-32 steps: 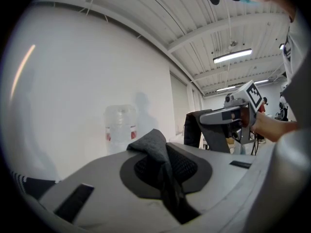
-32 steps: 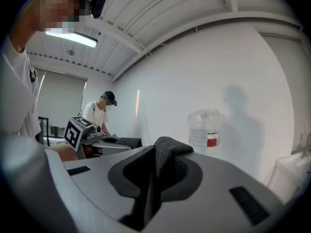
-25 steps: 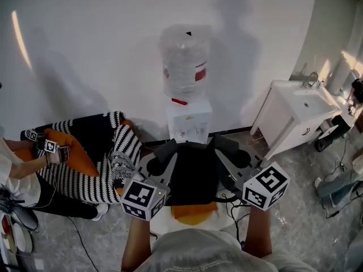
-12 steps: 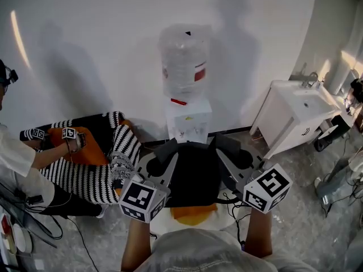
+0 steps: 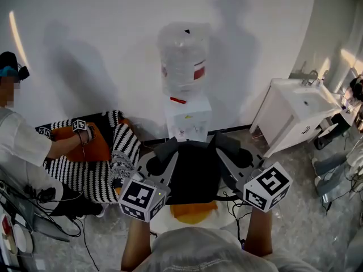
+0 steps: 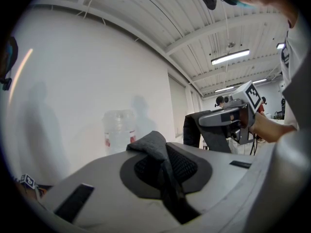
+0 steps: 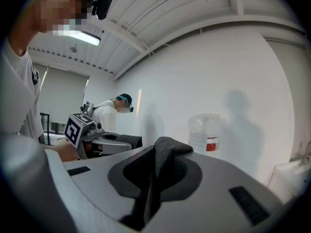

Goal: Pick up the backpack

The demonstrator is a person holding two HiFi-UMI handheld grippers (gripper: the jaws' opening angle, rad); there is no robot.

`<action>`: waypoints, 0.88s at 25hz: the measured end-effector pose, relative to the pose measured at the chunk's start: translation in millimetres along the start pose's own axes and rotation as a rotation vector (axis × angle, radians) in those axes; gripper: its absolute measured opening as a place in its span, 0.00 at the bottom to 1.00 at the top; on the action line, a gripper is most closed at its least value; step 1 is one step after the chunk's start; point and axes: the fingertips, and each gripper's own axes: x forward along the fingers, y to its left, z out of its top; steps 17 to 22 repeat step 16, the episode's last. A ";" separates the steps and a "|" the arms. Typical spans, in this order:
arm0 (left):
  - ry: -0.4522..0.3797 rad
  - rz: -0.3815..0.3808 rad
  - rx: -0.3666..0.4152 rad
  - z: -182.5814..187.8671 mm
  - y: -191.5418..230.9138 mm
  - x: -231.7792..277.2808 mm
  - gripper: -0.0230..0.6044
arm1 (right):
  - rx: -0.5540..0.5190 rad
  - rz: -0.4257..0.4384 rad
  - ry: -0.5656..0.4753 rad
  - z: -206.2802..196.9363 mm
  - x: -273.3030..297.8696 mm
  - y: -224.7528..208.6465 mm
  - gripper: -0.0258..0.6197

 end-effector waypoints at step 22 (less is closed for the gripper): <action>0.025 0.016 -0.029 -17.0 6.4 0.3 0.12 | 0.033 0.039 0.022 -20.8 9.7 2.1 0.09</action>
